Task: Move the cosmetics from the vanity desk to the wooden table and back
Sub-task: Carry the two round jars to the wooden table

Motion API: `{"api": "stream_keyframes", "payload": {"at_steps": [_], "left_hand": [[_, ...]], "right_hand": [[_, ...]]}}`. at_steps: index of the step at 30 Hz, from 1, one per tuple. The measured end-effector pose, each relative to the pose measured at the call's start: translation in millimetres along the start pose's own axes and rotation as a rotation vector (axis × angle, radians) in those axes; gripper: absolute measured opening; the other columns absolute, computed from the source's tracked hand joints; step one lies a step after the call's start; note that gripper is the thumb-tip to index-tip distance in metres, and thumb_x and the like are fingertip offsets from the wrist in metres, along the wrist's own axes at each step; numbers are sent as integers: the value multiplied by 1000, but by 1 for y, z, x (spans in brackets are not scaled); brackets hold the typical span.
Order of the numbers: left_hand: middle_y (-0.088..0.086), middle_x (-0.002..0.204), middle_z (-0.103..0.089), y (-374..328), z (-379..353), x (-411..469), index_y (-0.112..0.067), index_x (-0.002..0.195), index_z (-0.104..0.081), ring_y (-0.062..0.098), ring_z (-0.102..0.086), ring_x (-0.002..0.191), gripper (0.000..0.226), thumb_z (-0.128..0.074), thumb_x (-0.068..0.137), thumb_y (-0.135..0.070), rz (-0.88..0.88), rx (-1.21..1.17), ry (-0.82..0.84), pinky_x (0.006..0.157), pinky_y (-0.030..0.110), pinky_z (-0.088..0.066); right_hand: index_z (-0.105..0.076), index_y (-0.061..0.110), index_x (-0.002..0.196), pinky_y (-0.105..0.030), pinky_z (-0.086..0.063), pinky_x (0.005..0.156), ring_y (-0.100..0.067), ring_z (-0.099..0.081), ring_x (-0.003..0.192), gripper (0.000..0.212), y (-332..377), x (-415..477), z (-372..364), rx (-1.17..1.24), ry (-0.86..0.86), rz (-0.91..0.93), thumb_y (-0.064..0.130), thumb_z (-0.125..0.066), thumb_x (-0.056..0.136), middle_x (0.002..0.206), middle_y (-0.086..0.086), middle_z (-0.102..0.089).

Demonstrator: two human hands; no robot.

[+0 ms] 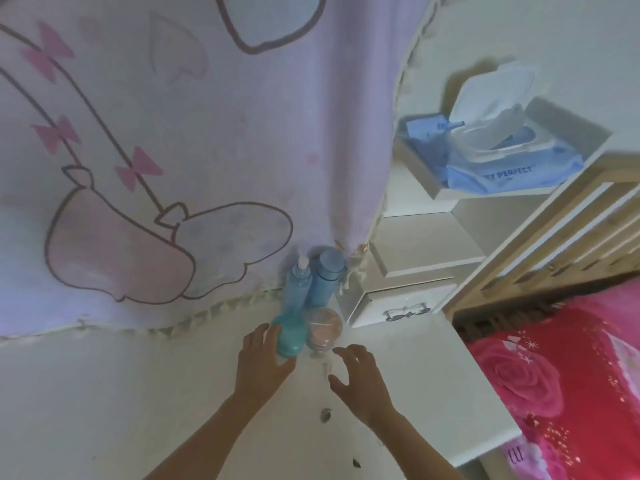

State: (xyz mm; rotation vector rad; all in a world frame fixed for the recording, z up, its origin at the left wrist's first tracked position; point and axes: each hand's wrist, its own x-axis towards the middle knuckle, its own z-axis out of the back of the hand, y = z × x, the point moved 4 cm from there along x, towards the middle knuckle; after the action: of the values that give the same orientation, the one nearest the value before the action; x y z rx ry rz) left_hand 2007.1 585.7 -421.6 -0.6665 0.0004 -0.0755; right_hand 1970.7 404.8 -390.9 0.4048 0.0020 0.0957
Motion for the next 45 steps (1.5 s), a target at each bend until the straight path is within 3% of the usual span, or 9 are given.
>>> {"api": "stream_keyframes", "payload": {"at_steps": [4, 10, 16, 24, 29, 33, 36, 39, 45], "left_hand": [[11, 93, -65, 0, -13, 13, -20, 112, -42, 33, -62, 74, 85, -86, 40, -30, 30, -26, -27, 55, 36, -52], [8, 90, -67, -5, -15, 20, -18, 113, -45, 28, -66, 70, 101, -90, 24, -31, 98, 2, -90, 49, 32, -53], [9, 128, -51, -7, -22, 20, -12, 133, -42, 33, -48, 113, 82, -80, 61, -24, 237, -85, -130, 91, 39, -41], [6, 128, -50, -8, -10, -7, -13, 132, -43, 28, -45, 112, 74, -77, 66, -20, 380, -143, -327, 94, 31, -37], [10, 119, -57, 3, 22, -74, -10, 127, -48, 29, -51, 104, 77, -85, 58, -13, 500, -119, -569, 85, 29, -38], [6, 124, -52, 1, 56, -155, -13, 130, -45, 26, -47, 109, 77, -82, 63, -12, 716, -123, -812, 86, 29, -40], [5, 126, -49, -4, 75, -225, -16, 132, -42, 23, -42, 115, 75, -79, 67, -11, 862, -122, -955, 90, 26, -37], [10, 123, -50, -11, 88, -297, -13, 130, -44, 28, -44, 112, 73, -79, 66, -6, 1000, -99, -1099, 89, 32, -39], [4, 107, -50, -31, 94, -430, -10, 129, -47, 30, -48, 102, 75, -81, 62, -6, 1181, 3, -1373, 86, 38, -41]], "right_hand": [[-43, 17, 133, -35, -40, 96, -31, -44, 117, 57, -9, 28, -10, 18, 68, -10, 26, -65, 81, 129, -13, -44], [-42, 23, 104, -32, -54, 61, -30, -63, 79, 74, -7, 73, -26, 59, 36, 137, 31, -86, 45, 96, -12, -61], [-38, 26, 106, -34, -50, 78, -32, -60, 94, 66, -15, 94, -45, 117, 91, 203, 30, -79, 55, 106, -12, -59], [-37, 33, 107, -18, -33, 86, -24, -47, 101, 69, -16, 97, -42, 264, 142, 296, 22, -79, 53, 109, -12, -55], [-50, 16, 121, -25, -34, 97, -22, -39, 113, 65, 34, 78, -41, 307, 347, 520, 35, -54, 60, 125, -8, -43], [-54, 12, 117, -40, -51, 83, -29, -49, 101, 55, 90, 58, -55, 368, 438, 711, 26, -69, 65, 119, -11, -45], [-56, 13, 114, -37, -50, 84, -27, -51, 98, 57, 142, 23, -57, 363, 484, 889, 39, -60, 64, 113, -9, -49], [-52, 18, 118, -29, -39, 93, -23, -42, 111, 56, 188, -26, -56, 388, 584, 1061, 26, -69, 65, 119, -7, -47], [-54, 23, 105, -16, -34, 80, -10, -39, 96, 43, 264, -143, -46, 467, 726, 1383, 34, -57, 64, 107, 3, -50]]}}
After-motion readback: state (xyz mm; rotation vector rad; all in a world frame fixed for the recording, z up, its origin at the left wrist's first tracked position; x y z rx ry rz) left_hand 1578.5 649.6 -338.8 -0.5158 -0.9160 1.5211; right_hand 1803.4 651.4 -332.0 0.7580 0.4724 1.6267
